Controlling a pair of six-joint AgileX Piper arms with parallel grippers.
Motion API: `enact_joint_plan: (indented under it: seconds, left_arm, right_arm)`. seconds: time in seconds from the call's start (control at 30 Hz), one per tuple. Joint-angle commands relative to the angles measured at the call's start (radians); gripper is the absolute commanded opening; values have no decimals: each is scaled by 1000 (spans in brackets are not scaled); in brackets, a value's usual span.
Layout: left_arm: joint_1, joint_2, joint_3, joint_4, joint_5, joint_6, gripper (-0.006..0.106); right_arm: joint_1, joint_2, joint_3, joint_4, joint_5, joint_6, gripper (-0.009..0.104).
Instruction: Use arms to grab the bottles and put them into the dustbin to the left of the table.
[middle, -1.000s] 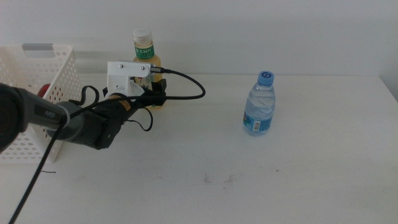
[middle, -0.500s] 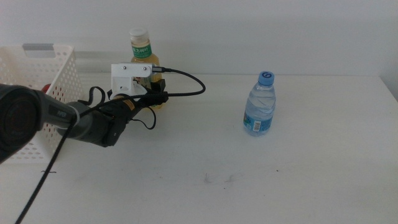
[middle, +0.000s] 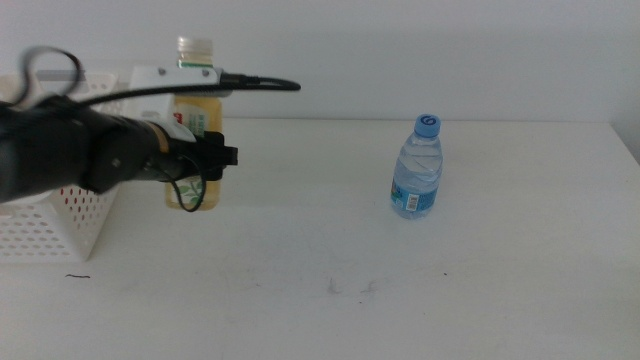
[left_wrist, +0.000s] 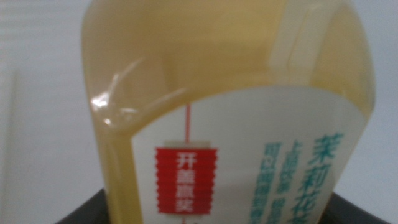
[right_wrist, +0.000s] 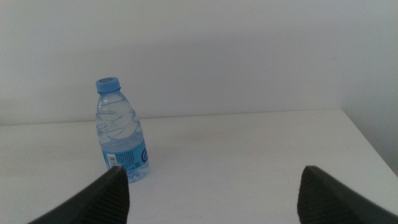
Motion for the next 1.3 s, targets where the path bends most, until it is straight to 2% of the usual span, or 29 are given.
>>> enact_joint_plan:
  seconds: [0.0, 0.07, 0.13, 0.2, 0.27, 0.4, 0.53, 0.67, 0.77, 1.17, 1.27]
  left_arm:
    - [-38, -129, -7, -13, 113, -14, 1]
    - [-50, -192, -14, -65, 262, 4, 1]
    - [-45, -233, -52, -160, 442, 101, 1]
    - [-6, -245, -124, -207, 597, 205, 1]
    - [53, -239, -209, -231, 725, 323, 1]
    - [204, -206, -364, -246, 816, 510, 1]
    - [368, -128, -557, -256, 922, 612, 1]
    - [491, -33, -641, -265, 914, 731, 1]
    - [533, 35, -642, -279, 872, 800, 1]
    - [564, 254, -642, -256, 749, 798, 1]
    - [566, 292, -642, -256, 728, 798, 7]
  right_arm:
    - [-5, -5, 3, -10, -3, -6, 89]
    - [-5, -5, 3, -10, -3, -6, 89]
    - [-5, -5, 3, -10, -3, -6, 89]
    - [-5, -5, 3, -10, -3, -6, 89]
    - [-5, -5, 3, -10, -3, -6, 89]
    - [-5, -5, 3, -10, -3, -6, 89]
    - [-5, -5, 3, -10, -3, -6, 89]
    - [-5, -5, 3, -10, -3, -6, 89]
    - [-5, -5, 3, -10, -3, -6, 89]
    - [-5, -5, 3, -10, -3, -6, 89]
    - [-5, -5, 3, -10, -3, -6, 89]
